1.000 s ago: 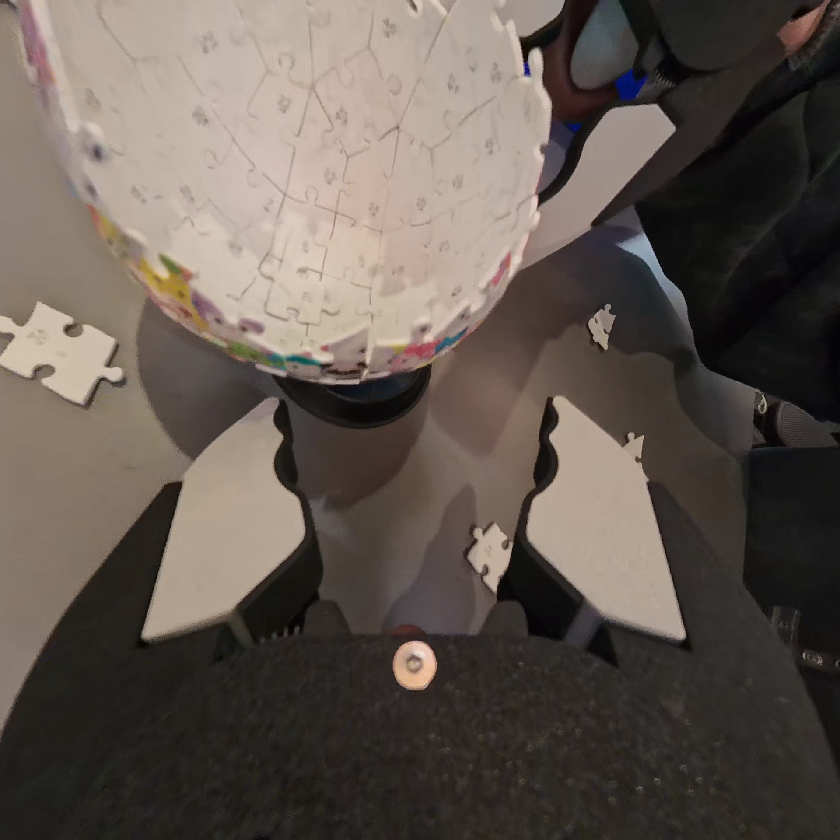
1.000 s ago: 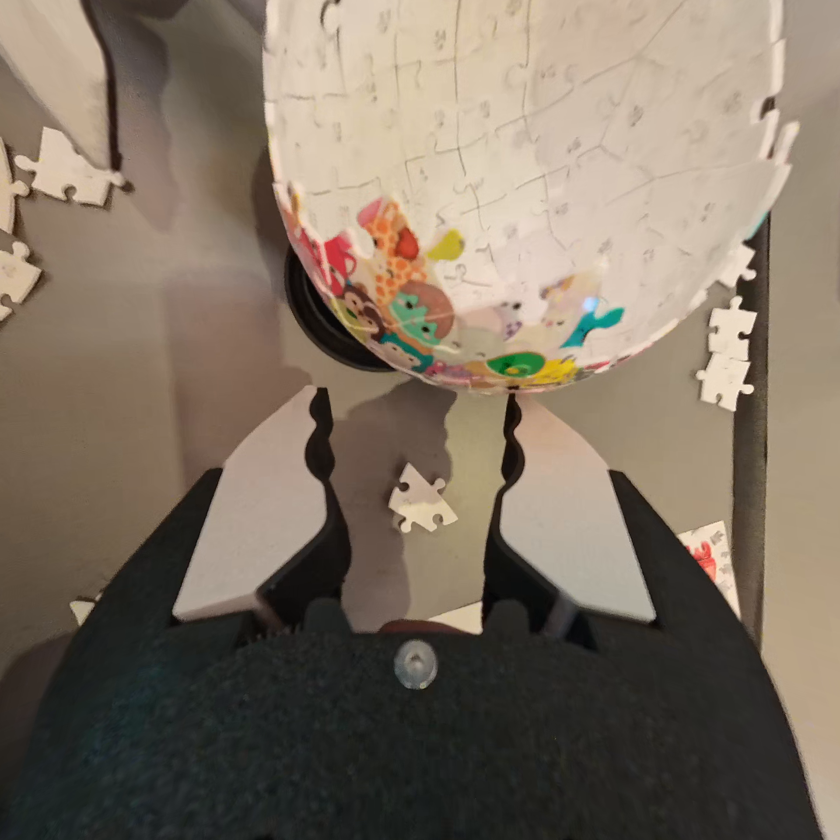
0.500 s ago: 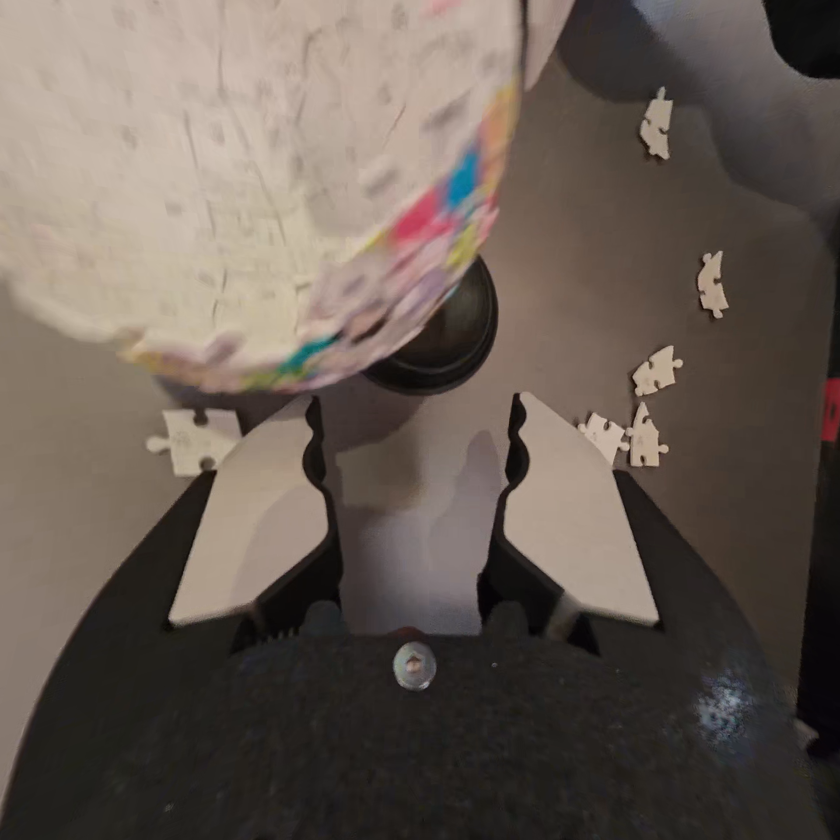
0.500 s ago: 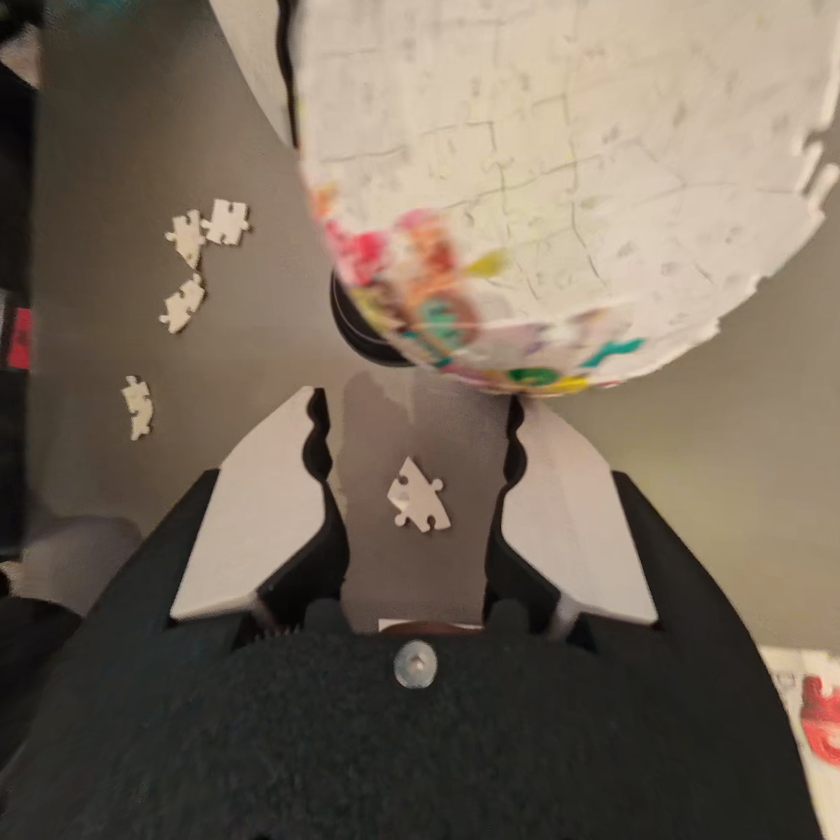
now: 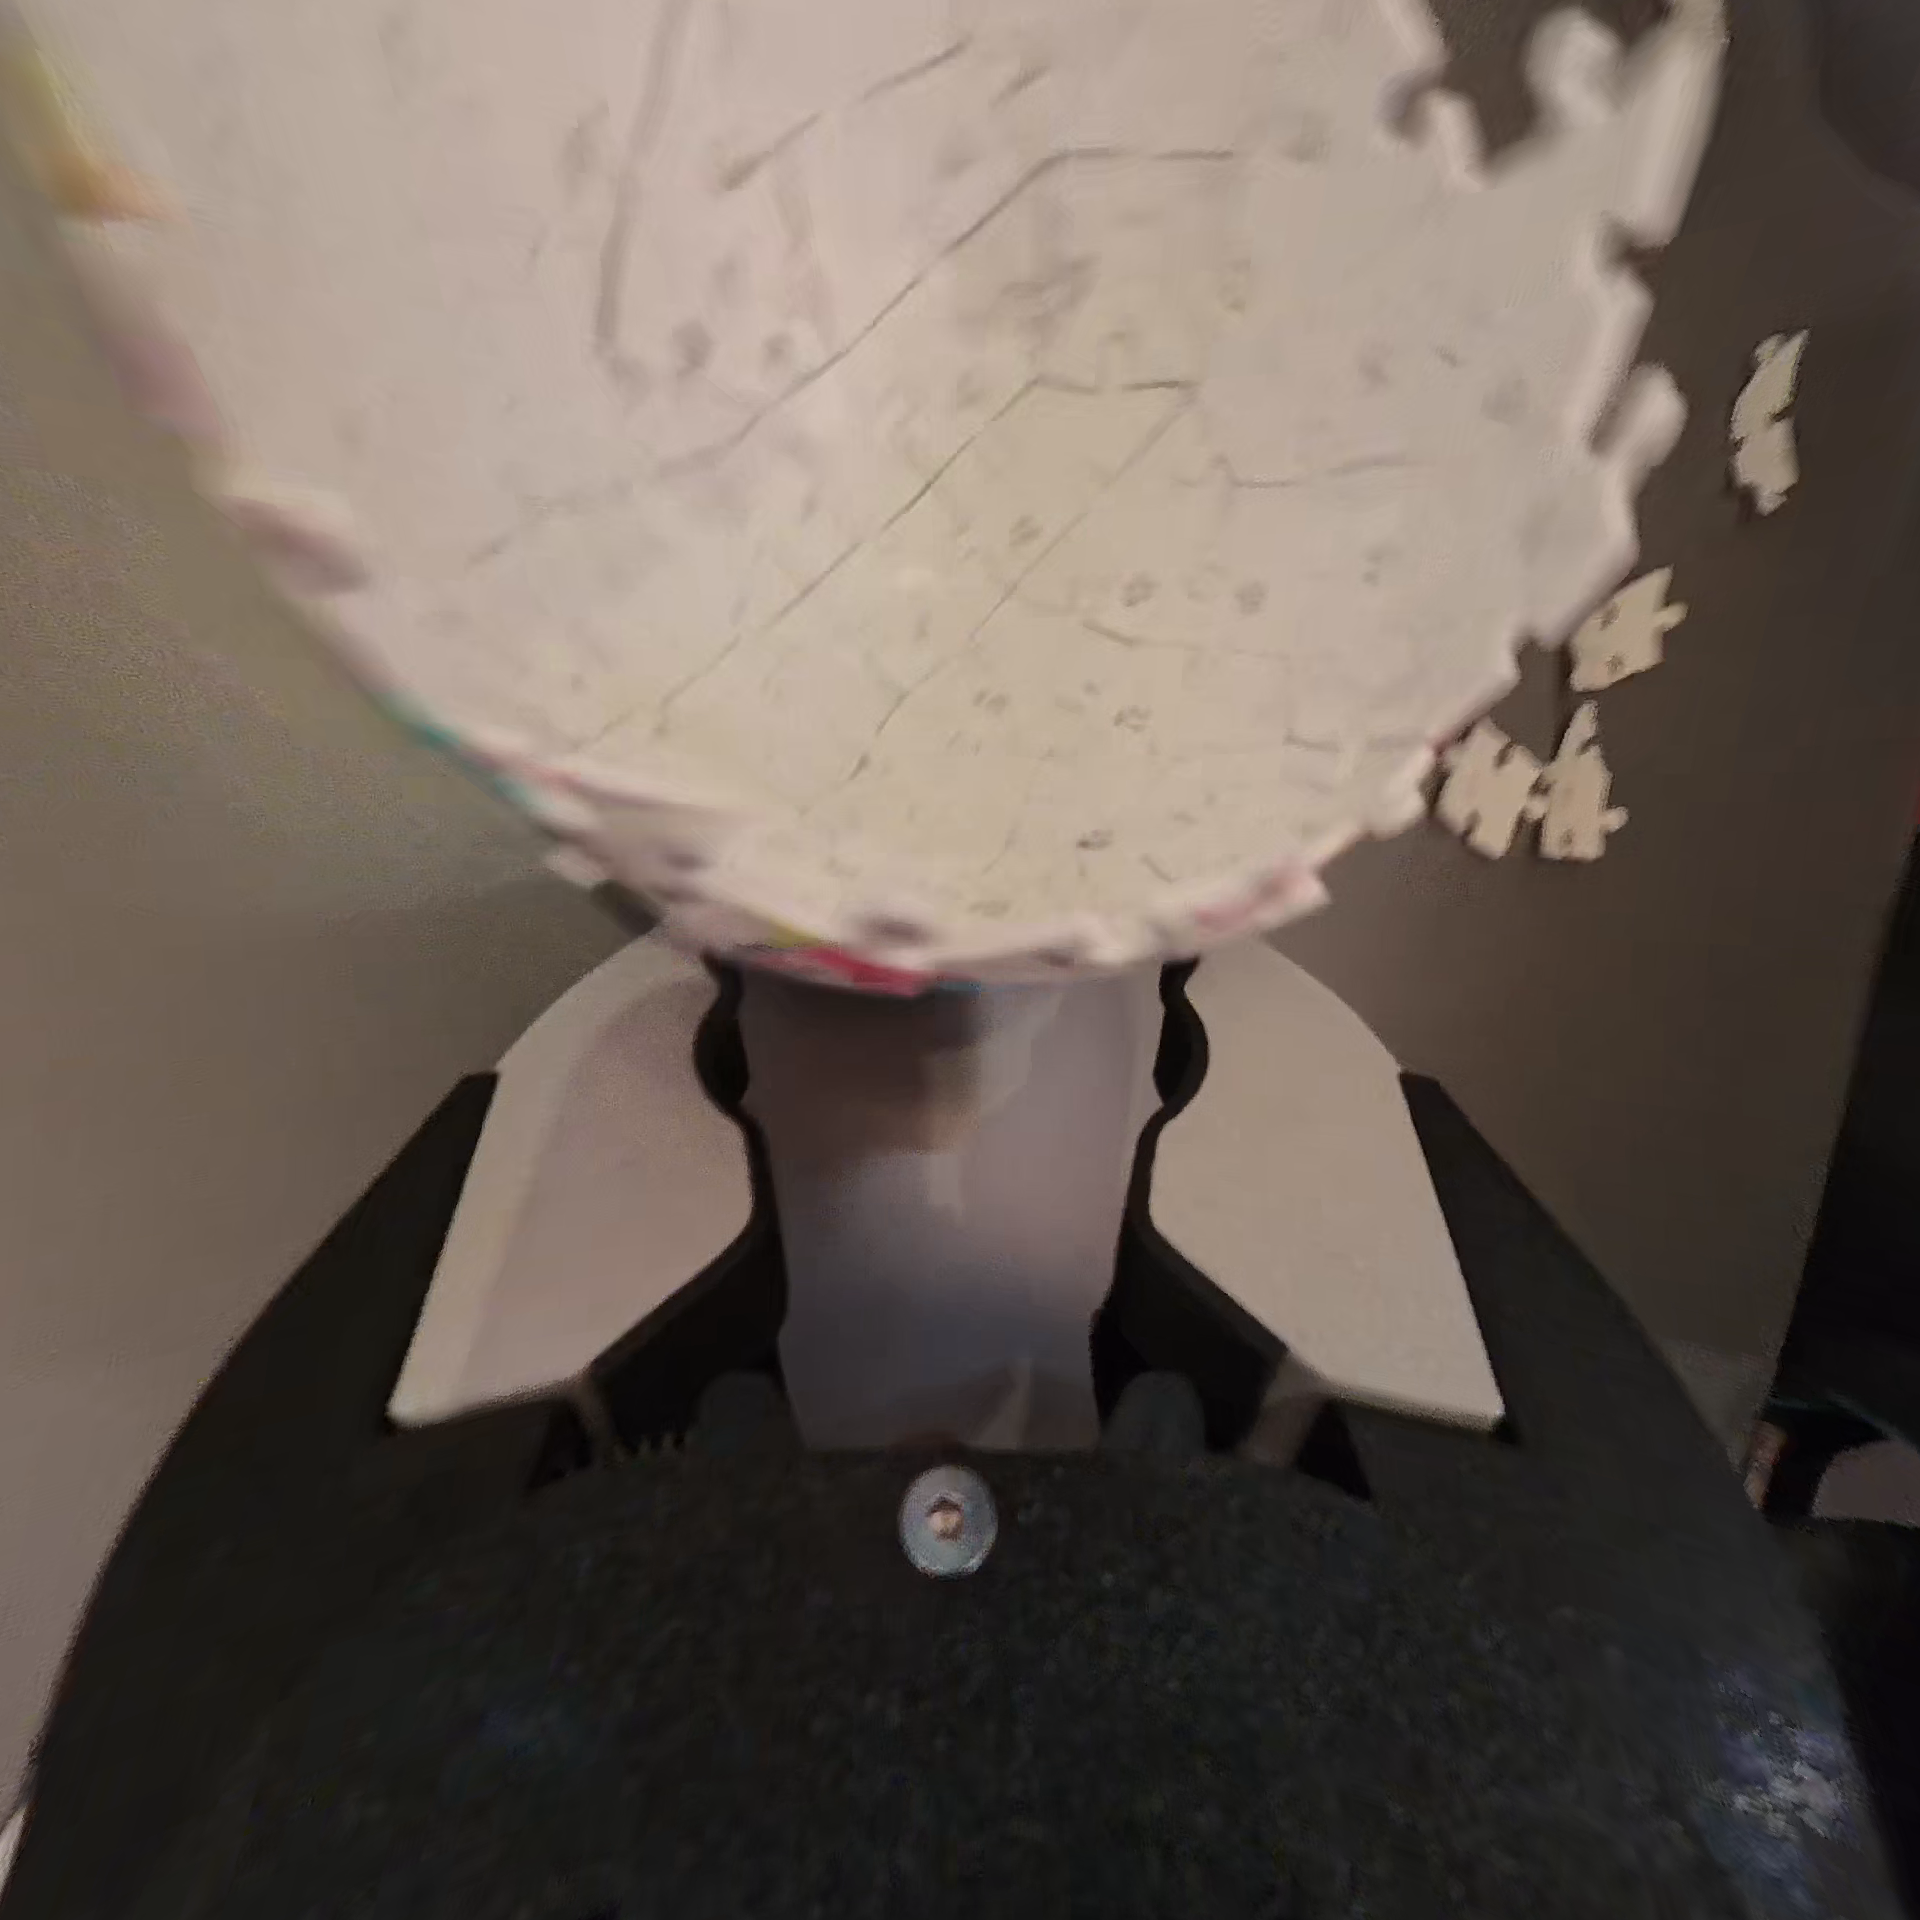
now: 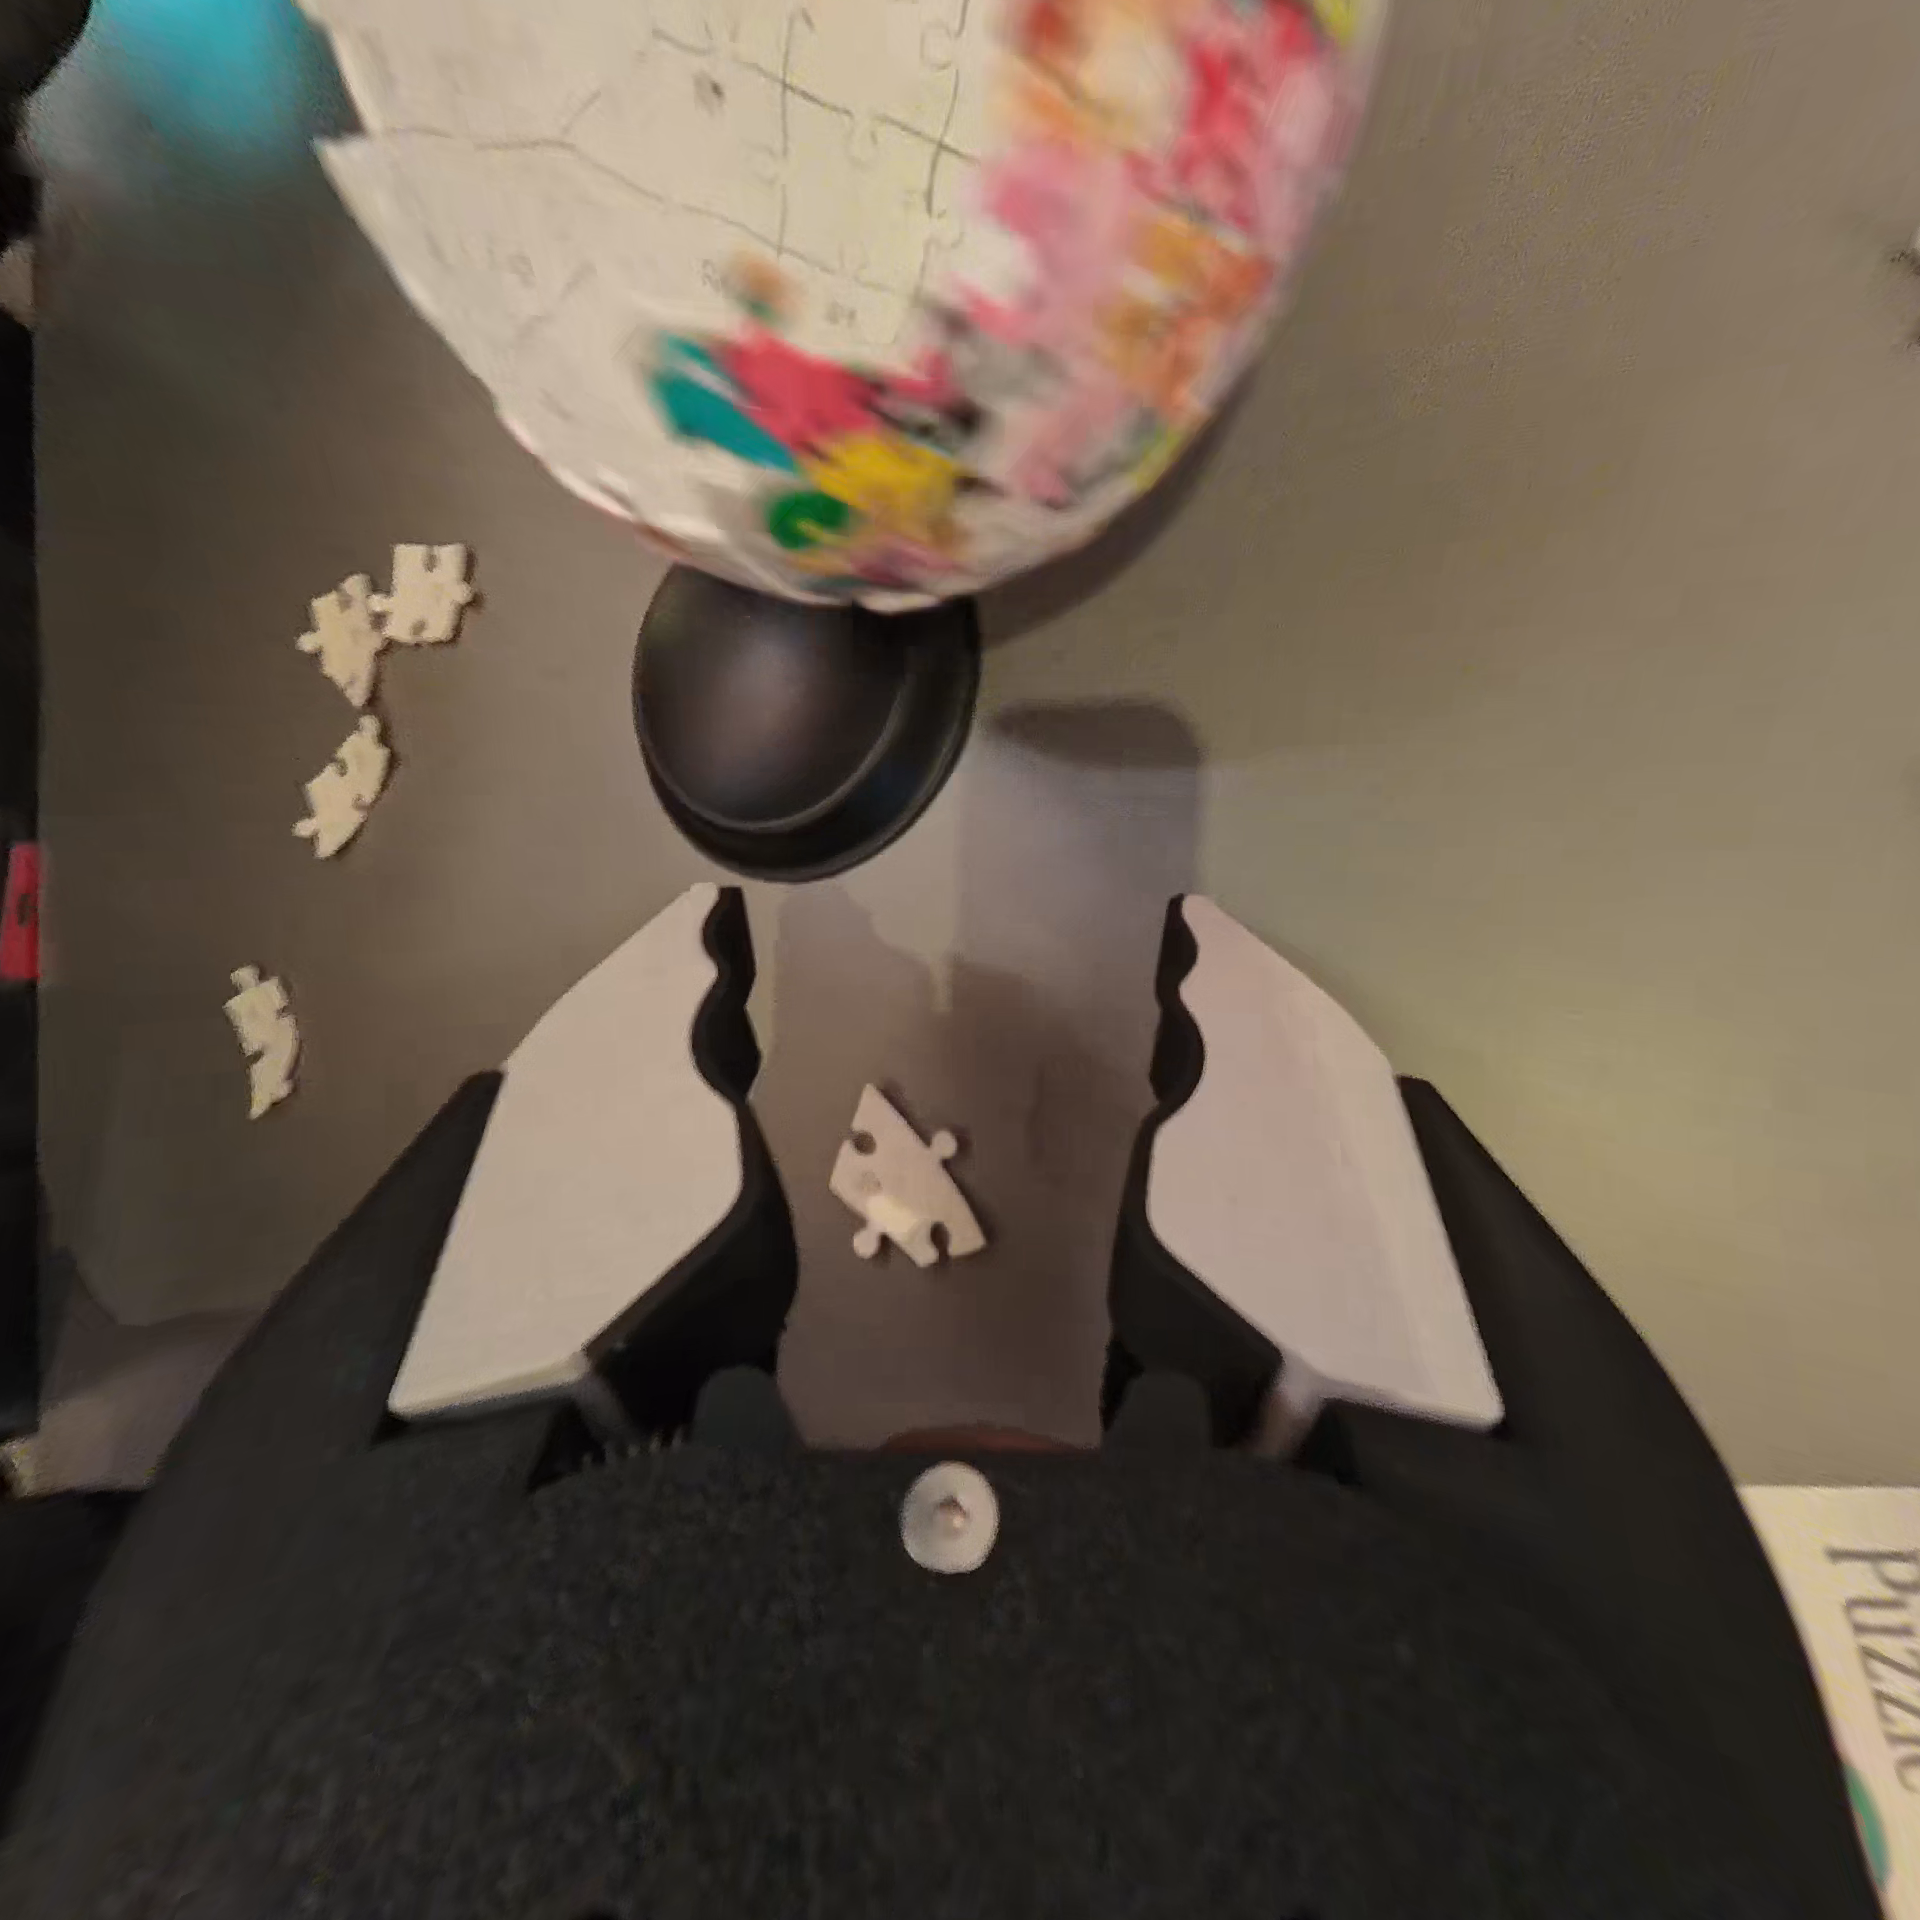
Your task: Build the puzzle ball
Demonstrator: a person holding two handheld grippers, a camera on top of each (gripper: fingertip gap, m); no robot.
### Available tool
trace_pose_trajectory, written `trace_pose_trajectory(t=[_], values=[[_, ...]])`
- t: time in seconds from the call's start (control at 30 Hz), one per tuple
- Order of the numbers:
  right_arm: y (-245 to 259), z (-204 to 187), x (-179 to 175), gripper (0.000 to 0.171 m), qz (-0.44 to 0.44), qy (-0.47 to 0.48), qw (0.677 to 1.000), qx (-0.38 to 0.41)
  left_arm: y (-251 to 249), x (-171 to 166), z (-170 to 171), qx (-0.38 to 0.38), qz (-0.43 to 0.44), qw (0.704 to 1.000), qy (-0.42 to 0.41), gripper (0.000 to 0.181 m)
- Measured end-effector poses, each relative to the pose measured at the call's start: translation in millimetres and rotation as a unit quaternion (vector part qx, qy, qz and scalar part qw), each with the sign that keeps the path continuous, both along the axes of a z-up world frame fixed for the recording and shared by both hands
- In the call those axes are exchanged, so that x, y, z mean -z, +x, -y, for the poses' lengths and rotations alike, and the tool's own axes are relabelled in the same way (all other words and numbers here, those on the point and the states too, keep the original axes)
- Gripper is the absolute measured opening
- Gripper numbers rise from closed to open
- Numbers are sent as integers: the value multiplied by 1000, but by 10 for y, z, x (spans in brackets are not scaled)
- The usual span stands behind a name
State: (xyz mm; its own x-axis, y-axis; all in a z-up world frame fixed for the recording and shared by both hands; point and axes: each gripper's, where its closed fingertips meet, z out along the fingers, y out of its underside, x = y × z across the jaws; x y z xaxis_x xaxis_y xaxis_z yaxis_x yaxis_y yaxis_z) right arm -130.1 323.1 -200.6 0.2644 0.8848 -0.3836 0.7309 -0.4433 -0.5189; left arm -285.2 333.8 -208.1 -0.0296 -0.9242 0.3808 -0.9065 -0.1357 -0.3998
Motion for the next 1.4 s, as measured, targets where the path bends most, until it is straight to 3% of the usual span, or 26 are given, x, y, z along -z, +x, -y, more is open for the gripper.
trace_pose_trajectory(t=[0.07, 0.23, 0.47, 0.73, 0.9, 1.13, 1.3, 1.4], values=[[-55, 12, 71, 82, 14, 40, 999, 11, -131, 22, -104, -3, -2, 1000, 6, 66], [-289, -100, 100, 90, 16, 157, 987, 41, -157, 11, -208, 34, -15, 999, 10, 85], [-456, -125, 35, 90, 13, 175, 984, 40, 37, -47, -72, 77, -18, 997, 23, 86], [-468, -208, -23, 90, 36, 218, 975, 33, 122, -68, -28, 58, -32, 996, 62, 94], [-386, -49, -296, 89, 52, 223, 973, 10, 210, -261, 191, 36, 6, 998, 46, 102], [-249, 550, -321, 89, 48, 100, 993, -43, 329, -278, 879, 37, 48, 998, -22, 100], [-204, 648, -128, 88, 33, -14, 999, -37, 330, -129, 1016, 31, 31, 998, -53, 99], [-218, 605, -127, 85, 14, -19, 999, -27, 330, -143, 1016, 25, 37, 997, -60, 93]])
